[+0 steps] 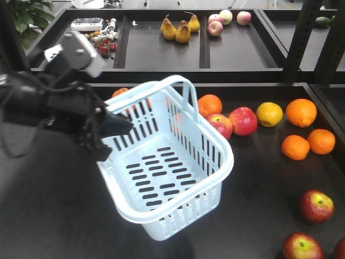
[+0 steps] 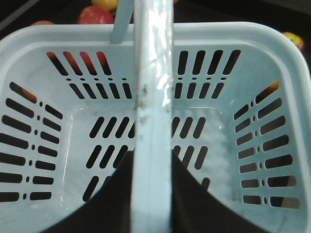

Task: Pick three apples into basket with both arms
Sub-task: 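Set the basket on the table and open the left gripper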

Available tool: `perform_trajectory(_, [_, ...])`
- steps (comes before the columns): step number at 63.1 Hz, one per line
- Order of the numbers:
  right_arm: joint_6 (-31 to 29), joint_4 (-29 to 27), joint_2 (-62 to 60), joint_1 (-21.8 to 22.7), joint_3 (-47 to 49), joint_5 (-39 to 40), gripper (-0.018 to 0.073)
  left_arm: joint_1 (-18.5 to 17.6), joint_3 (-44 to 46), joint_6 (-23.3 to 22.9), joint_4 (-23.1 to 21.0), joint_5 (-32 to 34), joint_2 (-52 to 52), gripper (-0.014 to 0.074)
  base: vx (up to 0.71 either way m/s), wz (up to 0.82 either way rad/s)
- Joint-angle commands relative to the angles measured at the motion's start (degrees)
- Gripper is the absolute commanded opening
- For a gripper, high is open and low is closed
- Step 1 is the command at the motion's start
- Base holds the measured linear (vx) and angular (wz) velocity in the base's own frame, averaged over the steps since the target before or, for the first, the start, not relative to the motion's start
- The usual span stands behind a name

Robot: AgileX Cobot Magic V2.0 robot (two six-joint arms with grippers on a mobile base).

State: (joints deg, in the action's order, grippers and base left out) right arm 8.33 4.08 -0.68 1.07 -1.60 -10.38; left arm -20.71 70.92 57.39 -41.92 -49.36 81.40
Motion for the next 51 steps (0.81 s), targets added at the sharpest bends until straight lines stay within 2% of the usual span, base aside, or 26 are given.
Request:
perform_trajectory(1, [-0.2,0.6,-0.7,0.3,-0.8,4.4,-0.0009,-0.3,7.1,4.4,-3.8,-1.5,4.6,-0.0006,0.0,0.0])
perform_trajectory(12, [-0.2,0.6,-0.7,0.3,-0.8,4.4,-0.0009,-0.3,14.9,6.7,-3.8,-6.1,14.4,-0.0006,0.0,0.0])
perform_trajectory(25, [-0.2,0.6,-0.7,0.3,-0.8,4.4,-0.0009,-0.3,20.8,6.8,-3.8,-8.2,22.1,-0.0006,0.0,0.0])
perform_trajectory(31, [-0.2,0.6,-0.7,0.3,-0.8,4.4,-0.0009,-0.3,22.1,7.2,-3.8,-9.0,24.3,-0.0006,0.0,0.0])
perform_trajectory(43, [-0.2,0.6,-0.7,0.3,-0.8,4.4,-0.0009,-0.3,22.6,12.2,-3.8,-10.3,26.6,-0.0004,0.0,0.0])
perform_trajectory(51, [-0.2,0.6,-0.7,0.3,-0.8,4.4,-0.0009,-0.3,22.6,12.8,-3.8,-10.1,27.1,0.0003,0.0,0.0])
